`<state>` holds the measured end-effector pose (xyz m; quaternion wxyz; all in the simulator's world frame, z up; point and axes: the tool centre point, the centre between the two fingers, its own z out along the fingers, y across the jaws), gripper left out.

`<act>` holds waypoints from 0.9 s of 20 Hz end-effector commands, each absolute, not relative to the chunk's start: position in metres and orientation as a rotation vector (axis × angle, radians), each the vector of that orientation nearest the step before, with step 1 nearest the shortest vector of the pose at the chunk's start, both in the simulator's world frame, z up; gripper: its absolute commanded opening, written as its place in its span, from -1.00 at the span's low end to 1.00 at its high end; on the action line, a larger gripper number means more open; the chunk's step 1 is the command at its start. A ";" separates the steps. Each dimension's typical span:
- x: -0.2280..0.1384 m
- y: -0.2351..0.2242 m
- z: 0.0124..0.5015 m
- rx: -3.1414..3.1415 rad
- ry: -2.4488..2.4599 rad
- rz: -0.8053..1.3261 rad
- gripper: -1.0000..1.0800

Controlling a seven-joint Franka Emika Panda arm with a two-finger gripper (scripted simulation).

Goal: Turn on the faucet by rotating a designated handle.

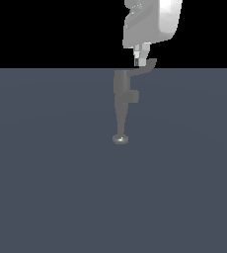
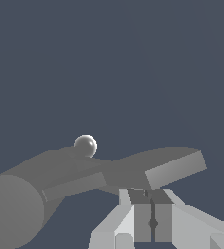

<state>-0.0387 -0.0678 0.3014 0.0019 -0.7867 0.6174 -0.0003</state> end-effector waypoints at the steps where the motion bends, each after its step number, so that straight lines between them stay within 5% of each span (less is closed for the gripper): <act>1: -0.039 -0.097 0.300 -2.439 1.980 0.000 -1.00; 3: -0.037 -0.074 0.301 -2.467 1.936 0.000 -1.00; 18: -0.005 -0.102 0.301 -2.455 1.954 0.000 -1.00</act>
